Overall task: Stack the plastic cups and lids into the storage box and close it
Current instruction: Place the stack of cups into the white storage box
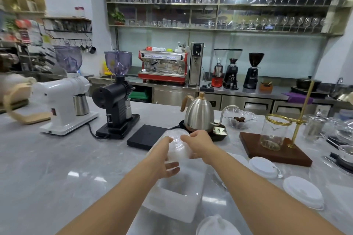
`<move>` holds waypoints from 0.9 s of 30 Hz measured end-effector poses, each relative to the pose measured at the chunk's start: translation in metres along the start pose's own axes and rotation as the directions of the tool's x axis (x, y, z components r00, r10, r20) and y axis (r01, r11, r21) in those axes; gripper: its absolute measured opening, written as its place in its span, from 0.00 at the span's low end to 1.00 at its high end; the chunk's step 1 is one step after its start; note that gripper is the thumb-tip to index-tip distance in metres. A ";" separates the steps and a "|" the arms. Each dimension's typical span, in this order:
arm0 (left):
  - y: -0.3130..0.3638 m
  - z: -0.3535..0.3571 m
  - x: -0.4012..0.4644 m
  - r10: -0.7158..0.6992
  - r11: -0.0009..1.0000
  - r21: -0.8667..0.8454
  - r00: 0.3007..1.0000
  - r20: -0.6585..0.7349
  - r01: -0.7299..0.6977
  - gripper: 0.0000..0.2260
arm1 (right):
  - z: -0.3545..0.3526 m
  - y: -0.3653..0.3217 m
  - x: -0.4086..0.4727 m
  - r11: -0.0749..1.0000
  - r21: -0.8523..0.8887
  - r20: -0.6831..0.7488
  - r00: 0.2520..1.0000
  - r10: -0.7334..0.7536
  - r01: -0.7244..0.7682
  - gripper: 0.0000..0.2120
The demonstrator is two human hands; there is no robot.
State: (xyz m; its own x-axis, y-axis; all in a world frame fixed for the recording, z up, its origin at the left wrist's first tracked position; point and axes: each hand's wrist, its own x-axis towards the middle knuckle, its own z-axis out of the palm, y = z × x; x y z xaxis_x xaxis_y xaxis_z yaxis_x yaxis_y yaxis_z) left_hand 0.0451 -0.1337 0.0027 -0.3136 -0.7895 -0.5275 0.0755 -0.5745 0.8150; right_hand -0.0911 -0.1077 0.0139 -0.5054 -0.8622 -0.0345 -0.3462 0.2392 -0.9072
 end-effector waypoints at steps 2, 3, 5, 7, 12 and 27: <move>-0.004 0.000 0.005 0.008 1.000 -0.021 0.999 -0.032 -0.008 0.21 | 0.004 0.001 0.003 0.999 -0.035 0.026 0.999 0.020 -0.020 0.12; -0.005 0.000 0.008 0.016 1.000 -0.026 0.999 -0.047 -0.018 0.21 | 0.006 0.001 0.005 0.998 -0.057 0.040 0.999 0.030 -0.028 0.11; -0.005 0.000 0.013 0.023 0.999 -0.031 0.997 -0.069 -0.025 0.22 | 0.011 0.000 0.008 0.994 -0.097 0.051 0.997 0.059 -0.054 0.11; -0.005 -0.001 0.014 0.021 0.999 -0.040 0.996 -0.081 -0.025 0.23 | 0.015 0.001 0.009 0.987 -0.127 0.063 0.993 0.104 -0.095 0.11; -0.004 -0.004 0.013 0.011 1.000 0.029 0.995 -0.095 -0.008 0.27 | 0.024 0.009 0.011 0.977 -0.111 0.068 0.979 0.191 -0.183 0.11; -0.005 -0.001 0.012 -0.067 0.998 0.008 0.994 -0.086 0.068 0.22 | 0.034 0.022 0.016 0.943 -0.319 0.022 0.994 0.109 -0.096 0.11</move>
State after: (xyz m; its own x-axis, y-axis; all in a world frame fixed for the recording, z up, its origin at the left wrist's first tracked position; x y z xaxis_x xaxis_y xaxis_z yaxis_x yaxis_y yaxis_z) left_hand 0.0422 -0.1402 -0.0079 -0.2351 -0.7648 -0.5999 0.0465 -0.6253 0.7790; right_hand -0.0803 -0.1318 -0.0207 -0.5224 -0.8408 -0.1421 -0.5303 0.4509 -0.7180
